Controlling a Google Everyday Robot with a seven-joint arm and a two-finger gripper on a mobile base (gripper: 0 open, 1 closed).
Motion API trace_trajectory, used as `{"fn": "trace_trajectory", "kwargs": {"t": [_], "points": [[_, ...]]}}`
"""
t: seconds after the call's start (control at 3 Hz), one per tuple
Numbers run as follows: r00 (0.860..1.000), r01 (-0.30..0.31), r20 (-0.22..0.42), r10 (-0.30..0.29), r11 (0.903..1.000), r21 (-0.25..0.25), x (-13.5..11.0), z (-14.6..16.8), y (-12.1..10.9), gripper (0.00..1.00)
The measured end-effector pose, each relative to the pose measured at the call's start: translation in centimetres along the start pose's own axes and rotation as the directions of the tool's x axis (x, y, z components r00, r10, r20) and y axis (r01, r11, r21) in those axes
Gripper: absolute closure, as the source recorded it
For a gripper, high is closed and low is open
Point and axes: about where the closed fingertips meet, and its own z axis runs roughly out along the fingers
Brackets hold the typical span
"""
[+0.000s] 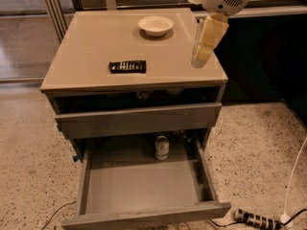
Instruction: Place rxbar chocolate into middle drawer
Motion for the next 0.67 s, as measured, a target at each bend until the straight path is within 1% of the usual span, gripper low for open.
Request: {"fn": "trace_trajectory", "kwargs": {"t": [0.33, 0.67], "points": [[0.999, -0.012, 0.046, 0.013, 0.9997, -0.022, -0.1, 1.8, -1.4, 0.00], [0.997, -0.011, 0.082, 0.013, 0.9994, -0.033, -0.9, 3.2, -3.0, 0.00]]}}
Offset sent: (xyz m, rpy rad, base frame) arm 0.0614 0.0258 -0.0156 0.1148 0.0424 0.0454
